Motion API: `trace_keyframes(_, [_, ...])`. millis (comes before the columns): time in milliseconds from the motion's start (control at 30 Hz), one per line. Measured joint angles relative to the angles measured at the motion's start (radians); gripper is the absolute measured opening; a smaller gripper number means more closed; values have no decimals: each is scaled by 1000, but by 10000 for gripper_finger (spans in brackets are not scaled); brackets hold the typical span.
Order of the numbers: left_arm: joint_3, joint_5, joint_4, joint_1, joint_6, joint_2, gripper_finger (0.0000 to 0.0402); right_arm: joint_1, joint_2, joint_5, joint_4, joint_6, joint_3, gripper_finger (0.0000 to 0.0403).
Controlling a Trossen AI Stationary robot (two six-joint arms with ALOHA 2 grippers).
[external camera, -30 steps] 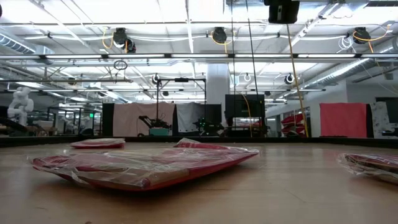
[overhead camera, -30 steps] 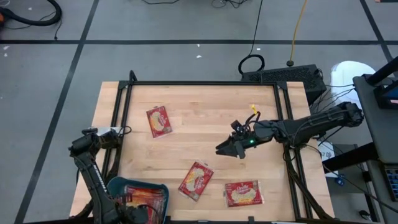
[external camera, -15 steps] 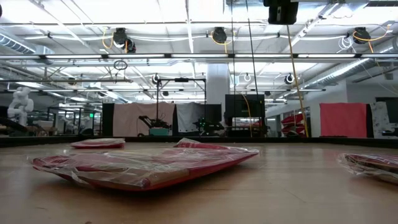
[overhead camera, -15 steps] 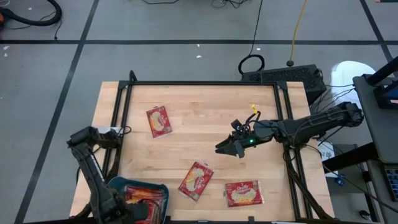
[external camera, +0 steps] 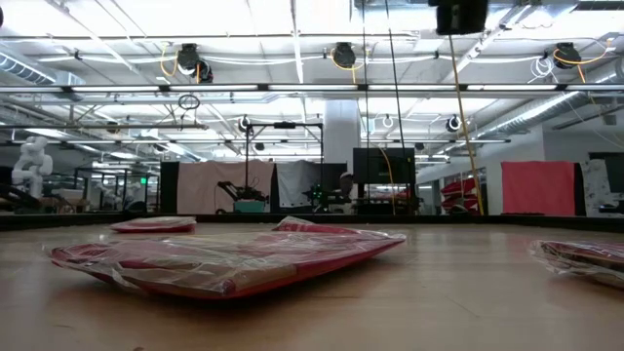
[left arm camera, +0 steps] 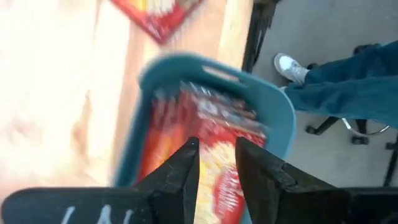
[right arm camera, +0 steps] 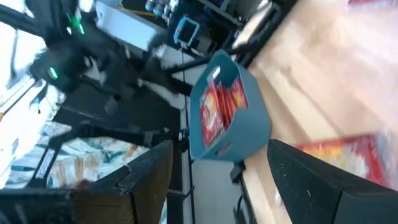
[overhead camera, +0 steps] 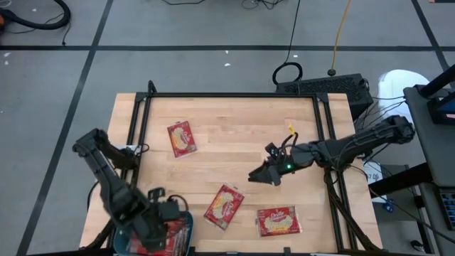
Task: Sort popcorn bags into baskets
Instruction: Put the popcorn sachet into the bin
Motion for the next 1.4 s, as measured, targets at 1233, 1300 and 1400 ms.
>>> trace_keyframes(1233, [-269, 13, 390, 432, 685, -226, 26, 364, 315, 17, -1167, 8, 558, 255])
trace_keyframes(1300, [-269, 13, 419, 439, 685, -226, 26, 356, 322, 17, -1148, -131, 513, 255])
trace_keyframes(1400, [-269, 13, 438, 450, 683, -226, 26, 331, 322, 17, -1074, -310, 418, 255])
